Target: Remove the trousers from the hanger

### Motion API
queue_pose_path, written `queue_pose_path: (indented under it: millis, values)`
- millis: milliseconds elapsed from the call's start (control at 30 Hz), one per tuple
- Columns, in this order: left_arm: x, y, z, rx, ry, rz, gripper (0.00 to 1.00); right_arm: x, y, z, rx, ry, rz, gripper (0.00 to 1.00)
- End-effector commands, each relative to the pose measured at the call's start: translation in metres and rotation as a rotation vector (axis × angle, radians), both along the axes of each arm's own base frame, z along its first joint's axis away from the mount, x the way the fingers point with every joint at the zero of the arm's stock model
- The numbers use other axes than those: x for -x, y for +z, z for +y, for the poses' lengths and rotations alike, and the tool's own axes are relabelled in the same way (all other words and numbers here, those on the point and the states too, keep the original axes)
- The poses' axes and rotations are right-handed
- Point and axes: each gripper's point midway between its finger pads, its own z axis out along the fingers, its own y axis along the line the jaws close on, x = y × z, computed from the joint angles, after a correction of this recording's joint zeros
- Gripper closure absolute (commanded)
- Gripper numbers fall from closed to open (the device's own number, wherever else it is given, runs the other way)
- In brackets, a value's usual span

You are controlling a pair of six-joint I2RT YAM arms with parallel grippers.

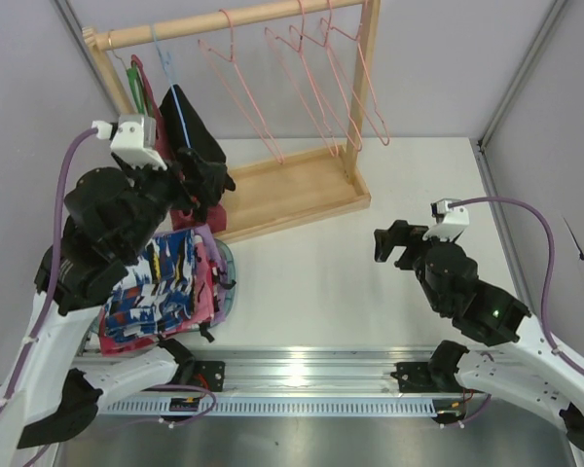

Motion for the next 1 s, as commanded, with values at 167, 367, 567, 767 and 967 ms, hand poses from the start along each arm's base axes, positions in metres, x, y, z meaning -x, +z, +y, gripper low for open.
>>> queue_pose_path:
  millis: [167, 367, 567, 767, 967]
  values:
    - [-0.062, 0.031, 0.035, -0.076, 0.406, -0.031, 0.02, -0.007, -0.001, -0.001, -0.05, -0.066, 0.036, 0.01]
    - [-0.09, 0.045, 0.043, -0.137, 0.55, -0.086, 0.05, -0.012, -0.009, 0.007, -0.048, -0.048, 0.063, 0.01]
    - [-0.111, 0.037, 0.043, -0.182, 0.652, -0.069, 0.06, -0.016, -0.017, 0.008, -0.048, -0.043, 0.087, 0.01]
    - [-0.124, 0.013, 0.046, -0.194, 0.704, -0.026, 0.11, -0.016, -0.024, 0.006, -0.057, -0.031, 0.103, 0.01]
    - [-0.133, -0.014, 0.055, -0.155, 0.669, -0.017, 0.2, -0.014, -0.024, -0.001, -0.072, -0.032, 0.096, 0.0]
